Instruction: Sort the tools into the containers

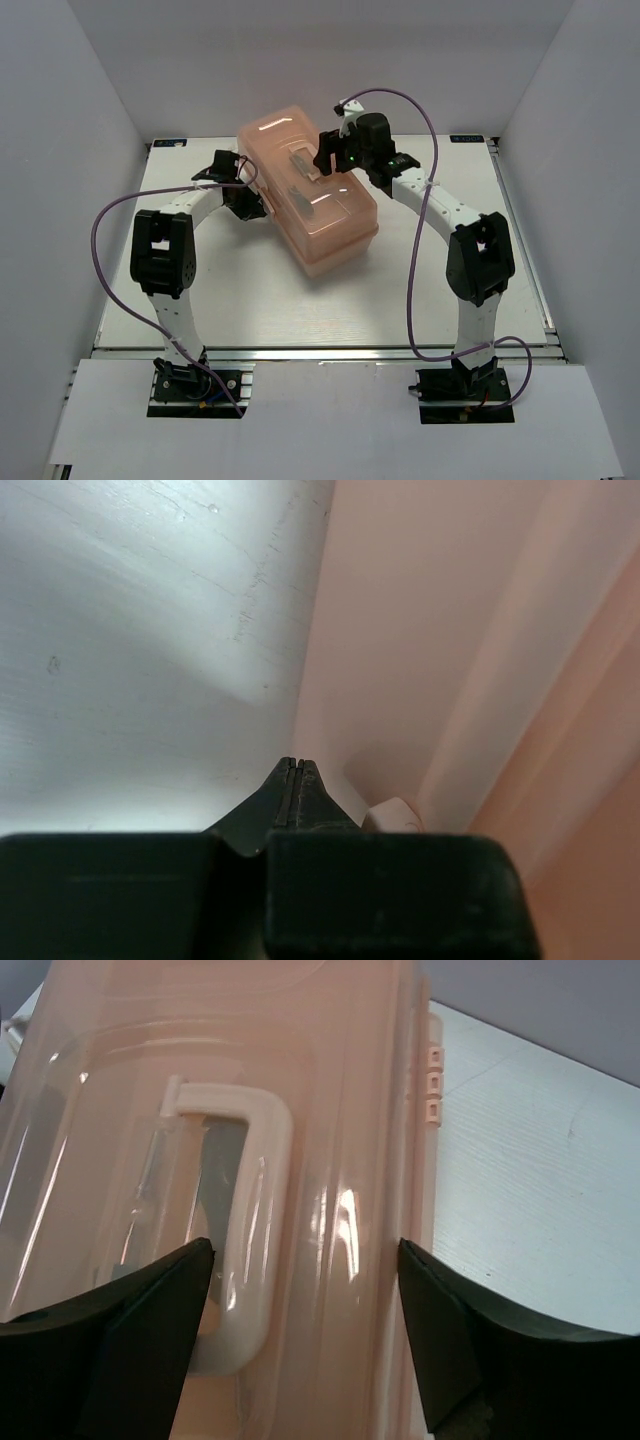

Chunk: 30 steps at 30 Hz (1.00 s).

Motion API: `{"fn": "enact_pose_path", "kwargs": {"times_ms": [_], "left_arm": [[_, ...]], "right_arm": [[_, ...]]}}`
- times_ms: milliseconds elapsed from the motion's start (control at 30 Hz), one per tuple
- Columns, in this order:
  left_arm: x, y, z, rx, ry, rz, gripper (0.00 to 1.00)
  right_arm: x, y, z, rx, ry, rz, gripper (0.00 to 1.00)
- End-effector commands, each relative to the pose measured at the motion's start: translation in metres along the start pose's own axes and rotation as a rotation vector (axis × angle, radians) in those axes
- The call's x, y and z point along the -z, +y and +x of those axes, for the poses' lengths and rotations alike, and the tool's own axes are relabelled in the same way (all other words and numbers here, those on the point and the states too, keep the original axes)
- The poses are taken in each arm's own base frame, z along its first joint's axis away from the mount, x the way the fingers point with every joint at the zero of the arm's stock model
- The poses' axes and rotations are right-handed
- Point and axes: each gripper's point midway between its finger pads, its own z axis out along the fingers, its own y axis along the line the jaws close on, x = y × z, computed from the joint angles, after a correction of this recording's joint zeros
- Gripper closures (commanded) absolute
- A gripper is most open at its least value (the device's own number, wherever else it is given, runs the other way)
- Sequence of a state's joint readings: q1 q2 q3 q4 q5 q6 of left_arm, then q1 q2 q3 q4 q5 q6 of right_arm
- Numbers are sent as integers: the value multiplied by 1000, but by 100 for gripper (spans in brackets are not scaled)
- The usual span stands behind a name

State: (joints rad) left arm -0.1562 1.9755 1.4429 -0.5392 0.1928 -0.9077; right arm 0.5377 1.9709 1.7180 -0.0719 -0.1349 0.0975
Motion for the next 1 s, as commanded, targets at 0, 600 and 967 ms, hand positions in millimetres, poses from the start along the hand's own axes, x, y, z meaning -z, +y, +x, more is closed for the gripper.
{"fn": "enact_pose_path", "kwargs": {"times_ms": [0,600,967], "left_arm": [[23,-63,6,-26,-20,201,100],[2,-133,20,-131,77,376,88],[-18,-193,114,-232,240,485,94]], "right_arm": [[7,21,97,-62,312,-62,19],[127,-52,-11,-21,-138,12,11],[213,-13,-22,295,-243,-394,12]]}}
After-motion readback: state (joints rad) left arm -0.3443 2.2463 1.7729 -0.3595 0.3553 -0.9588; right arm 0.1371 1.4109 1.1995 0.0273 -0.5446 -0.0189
